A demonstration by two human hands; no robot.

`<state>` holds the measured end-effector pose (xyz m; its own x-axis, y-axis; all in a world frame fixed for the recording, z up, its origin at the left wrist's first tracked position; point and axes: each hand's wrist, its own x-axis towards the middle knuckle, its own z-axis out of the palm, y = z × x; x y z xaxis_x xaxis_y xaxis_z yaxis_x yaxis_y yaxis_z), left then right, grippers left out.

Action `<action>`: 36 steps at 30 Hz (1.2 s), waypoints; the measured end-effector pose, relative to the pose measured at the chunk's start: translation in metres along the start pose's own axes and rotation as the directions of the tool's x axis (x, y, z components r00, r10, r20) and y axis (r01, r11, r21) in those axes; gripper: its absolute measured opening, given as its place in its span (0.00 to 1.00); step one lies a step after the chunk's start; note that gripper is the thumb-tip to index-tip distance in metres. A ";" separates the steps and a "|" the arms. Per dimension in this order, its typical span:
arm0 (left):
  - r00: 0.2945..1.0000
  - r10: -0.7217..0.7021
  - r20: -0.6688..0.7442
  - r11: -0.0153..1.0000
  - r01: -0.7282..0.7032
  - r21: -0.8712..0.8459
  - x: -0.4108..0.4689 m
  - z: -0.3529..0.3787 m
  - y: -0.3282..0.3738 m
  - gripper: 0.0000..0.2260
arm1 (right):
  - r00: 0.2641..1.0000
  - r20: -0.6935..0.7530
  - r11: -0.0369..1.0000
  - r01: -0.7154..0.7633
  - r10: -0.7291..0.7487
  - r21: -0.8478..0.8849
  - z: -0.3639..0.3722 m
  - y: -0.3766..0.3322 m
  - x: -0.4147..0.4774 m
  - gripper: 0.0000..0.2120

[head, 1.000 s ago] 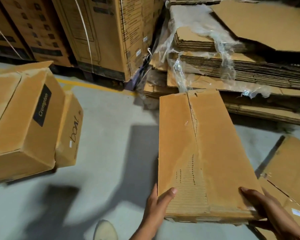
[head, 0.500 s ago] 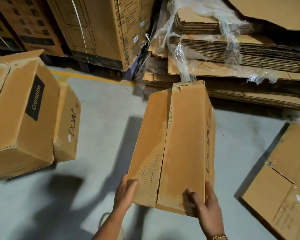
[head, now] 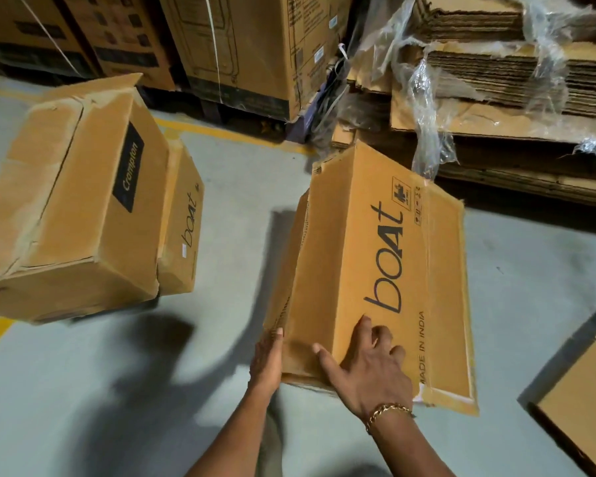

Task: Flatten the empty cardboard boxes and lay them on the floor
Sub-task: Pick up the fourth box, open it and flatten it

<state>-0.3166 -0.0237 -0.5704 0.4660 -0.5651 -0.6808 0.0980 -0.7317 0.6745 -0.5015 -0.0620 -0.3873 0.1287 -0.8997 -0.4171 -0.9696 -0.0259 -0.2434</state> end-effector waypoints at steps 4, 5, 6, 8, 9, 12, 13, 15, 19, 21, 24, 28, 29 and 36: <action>0.996 -0.086 0.013 0.962 0.086 -0.258 0.007 -0.023 0.027 0.29 | 0.979 0.066 0.971 0.199 -0.191 -0.135 0.011 -0.020 0.012 0.51; 0.994 -0.097 0.040 0.947 0.104 -0.305 0.004 -0.031 0.038 0.26 | 0.967 0.095 0.956 0.251 -0.238 -0.151 0.015 -0.020 0.013 0.50; 0.992 -0.111 0.066 0.936 0.127 -0.329 -0.002 -0.039 0.048 0.25 | 0.951 0.131 0.942 0.298 -0.280 -0.152 0.020 -0.021 0.014 0.49; 0.988 -0.093 0.121 0.923 0.131 -0.362 -0.008 -0.054 0.064 0.23 | 0.918 0.196 0.920 0.372 -0.345 -0.126 0.027 -0.020 0.017 0.48; 0.985 -0.103 0.138 0.922 0.146 -0.358 -0.016 -0.059 0.073 0.21 | 0.904 0.214 0.912 0.397 -0.370 -0.104 0.028 -0.019 0.019 0.47; 0.977 -0.135 0.168 0.920 0.186 -0.344 -0.033 -0.069 0.090 0.21 | 0.879 0.221 0.900 0.435 -0.422 -0.010 0.028 -0.012 0.026 0.45; 0.977 -0.139 0.162 0.929 0.186 -0.321 -0.041 -0.069 0.097 0.20 | 0.869 0.225 0.892 0.452 -0.441 0.004 0.028 -0.009 0.027 0.45; 0.980 -0.139 0.141 0.930 0.178 -0.321 -0.068 -0.074 0.115 0.20 | 0.849 0.231 0.874 0.487 -0.476 0.011 0.028 -0.006 0.025 0.44; 0.969 -0.175 0.175 0.924 0.223 -0.311 -0.053 -0.074 0.095 0.20 | 0.843 0.236 0.870 0.492 -0.484 0.029 0.030 0.000 0.016 0.43; 0.948 -0.189 0.255 0.930 0.256 -0.263 -0.033 -0.076 0.082 0.21 | 0.827 0.261 0.858 0.513 -0.499 0.018 0.033 0.001 0.011 0.43; 0.978 -0.169 0.119 0.947 0.195 -0.256 0.008 -0.095 0.054 0.22 | 0.821 0.256 0.853 0.520 -0.511 0.035 0.034 0.002 0.010 0.41; 0.963 -0.217 -0.162 0.964 0.185 -0.188 0.002 -0.138 0.070 0.29 | 0.842 0.221 0.870 0.486 -0.492 0.087 0.031 0.005 0.013 0.37; 0.947 -0.202 -0.251 0.973 0.164 -0.164 0.002 -0.154 0.079 0.26 | 0.844 0.219 0.871 0.482 -0.490 0.090 0.030 0.006 0.013 0.37; 0.997 -0.038 0.069 0.997 0.042 -0.061 -0.051 -0.195 0.153 0.15 | 0.849 0.209 0.874 0.459 -0.485 0.163 0.036 0.005 0.013 0.32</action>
<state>-0.1540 -0.0327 -0.3766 0.3999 -0.5622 -0.7239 0.1712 -0.7301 0.6616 -0.4973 -0.0580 -0.4249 0.6228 -0.6606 -0.4192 -0.7540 -0.3641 -0.5467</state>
